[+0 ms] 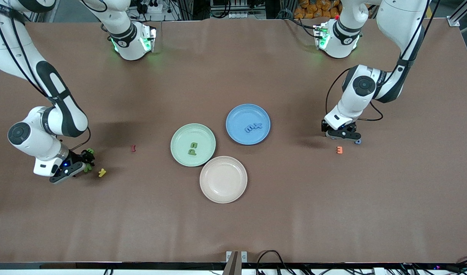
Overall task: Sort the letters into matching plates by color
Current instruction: 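Grasp the blue G with the left gripper while the right grasps N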
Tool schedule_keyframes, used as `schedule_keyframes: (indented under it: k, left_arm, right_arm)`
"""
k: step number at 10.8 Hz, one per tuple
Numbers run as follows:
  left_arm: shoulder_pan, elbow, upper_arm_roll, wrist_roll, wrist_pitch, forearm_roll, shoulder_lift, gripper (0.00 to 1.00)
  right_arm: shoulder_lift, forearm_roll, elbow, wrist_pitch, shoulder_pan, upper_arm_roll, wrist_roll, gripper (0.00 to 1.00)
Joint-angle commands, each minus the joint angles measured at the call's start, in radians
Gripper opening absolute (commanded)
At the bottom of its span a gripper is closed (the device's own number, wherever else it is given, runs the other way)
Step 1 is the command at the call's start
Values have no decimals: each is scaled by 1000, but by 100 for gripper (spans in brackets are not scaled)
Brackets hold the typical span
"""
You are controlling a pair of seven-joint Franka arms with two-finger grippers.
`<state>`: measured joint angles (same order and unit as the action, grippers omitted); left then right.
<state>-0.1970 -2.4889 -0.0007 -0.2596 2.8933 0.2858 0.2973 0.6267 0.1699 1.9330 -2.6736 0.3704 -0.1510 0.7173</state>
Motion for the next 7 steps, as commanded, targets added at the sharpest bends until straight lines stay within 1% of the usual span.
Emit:
schedule_keyframes:
  k: [1,2,3,4,6,7]
  left_arm:
    - [5,-15,14,43,29,-16,0,55]
    - [5,-16,14,45,32,-16,0,55]
    - [7,-19,14,45,40,-14,2,55]
    - [13,-19,14,46,43,-14,8,53]
    - [13,-19,14,45,49,-16,10,50]
    - [14,-19,14,45,50,-16,14,50]
  right_arm:
    - [-10,10,4,-8,5,-9,-1,84]
    - [-8,11,4,-8,9,-7,-1,79]
    - [-5,17,4,-9,7,-7,-1,77]
    - [-5,16,4,-8,10,-7,-1,87]
    - [-4,10,4,-8,9,-9,-6,86]
    - [-2,10,4,-9,9,-7,-4,86]
